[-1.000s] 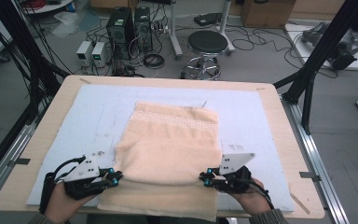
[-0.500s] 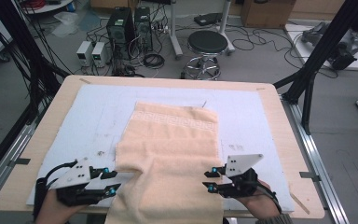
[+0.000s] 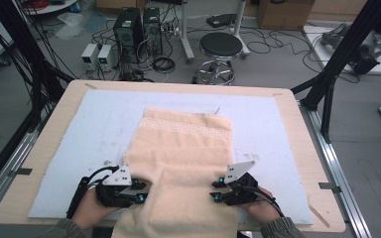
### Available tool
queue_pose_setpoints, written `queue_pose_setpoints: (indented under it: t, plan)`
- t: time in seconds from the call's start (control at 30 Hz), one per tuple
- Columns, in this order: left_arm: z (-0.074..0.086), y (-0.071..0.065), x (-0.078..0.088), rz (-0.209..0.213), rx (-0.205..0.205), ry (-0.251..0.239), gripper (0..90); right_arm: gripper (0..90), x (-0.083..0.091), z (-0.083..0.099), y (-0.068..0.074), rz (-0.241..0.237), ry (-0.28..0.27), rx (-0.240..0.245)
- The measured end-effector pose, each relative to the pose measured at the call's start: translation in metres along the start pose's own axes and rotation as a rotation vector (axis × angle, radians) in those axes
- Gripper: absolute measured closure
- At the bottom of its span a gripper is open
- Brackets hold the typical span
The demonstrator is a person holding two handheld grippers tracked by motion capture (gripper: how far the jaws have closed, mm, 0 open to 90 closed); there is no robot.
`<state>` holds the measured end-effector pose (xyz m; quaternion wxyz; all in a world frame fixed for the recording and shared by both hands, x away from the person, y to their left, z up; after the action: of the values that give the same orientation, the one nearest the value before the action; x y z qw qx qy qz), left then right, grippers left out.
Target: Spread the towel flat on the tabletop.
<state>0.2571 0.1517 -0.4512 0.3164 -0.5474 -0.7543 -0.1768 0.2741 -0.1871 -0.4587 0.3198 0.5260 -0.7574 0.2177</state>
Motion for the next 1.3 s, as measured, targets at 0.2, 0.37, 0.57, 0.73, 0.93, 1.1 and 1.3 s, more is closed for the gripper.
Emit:
queue_pose_setpoints:
  t: [0.2,0.37,0.57,0.73,0.93,1.1,1.3]
  plan:
    - [0.002,-0.005,-0.003,-0.006,-0.009,0.024,85.3,62.0,0.0,0.002,0.001,0.0,-0.013,-0.002]
    - [0.009,-0.005,0.011,-0.038,0.011,0.015,89.0,62.1,0.0,0.002,0.001,0.005,-0.019,-0.01]
    - [0.021,-0.009,0.034,-0.061,0.029,-0.011,88.9,62.1,0.0,0.003,0.001,0.009,-0.026,-0.011]
    - [0.011,-0.007,0.025,-0.039,0.023,-0.044,75.8,62.1,0.0,0.003,0.002,0.008,-0.026,-0.02]
    - [-0.006,-0.006,-0.002,-0.03,-0.049,0.014,64.7,62.0,0.0,0.003,0.001,0.008,-0.027,-0.014]
    - [-0.006,-0.003,-0.012,-0.014,-0.045,0.042,71.8,61.8,0.0,0.003,0.001,0.011,-0.022,-0.006]
    - [-0.005,-0.006,-0.011,-0.025,-0.039,0.045,86.4,61.6,-0.001,0.002,0.002,0.014,-0.023,-0.003]
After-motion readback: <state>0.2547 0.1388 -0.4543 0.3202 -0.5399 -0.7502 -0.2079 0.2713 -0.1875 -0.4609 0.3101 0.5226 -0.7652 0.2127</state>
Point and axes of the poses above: each handheld gripper's, and its own axes: x roughly backward along the jaws, z roughly out of its underside, y roughly to its left, the point moved 3 cm from there along -x, roughly forward along the jaws, and after that the axes turned 3 degrees about z, right-handed, at the moved point
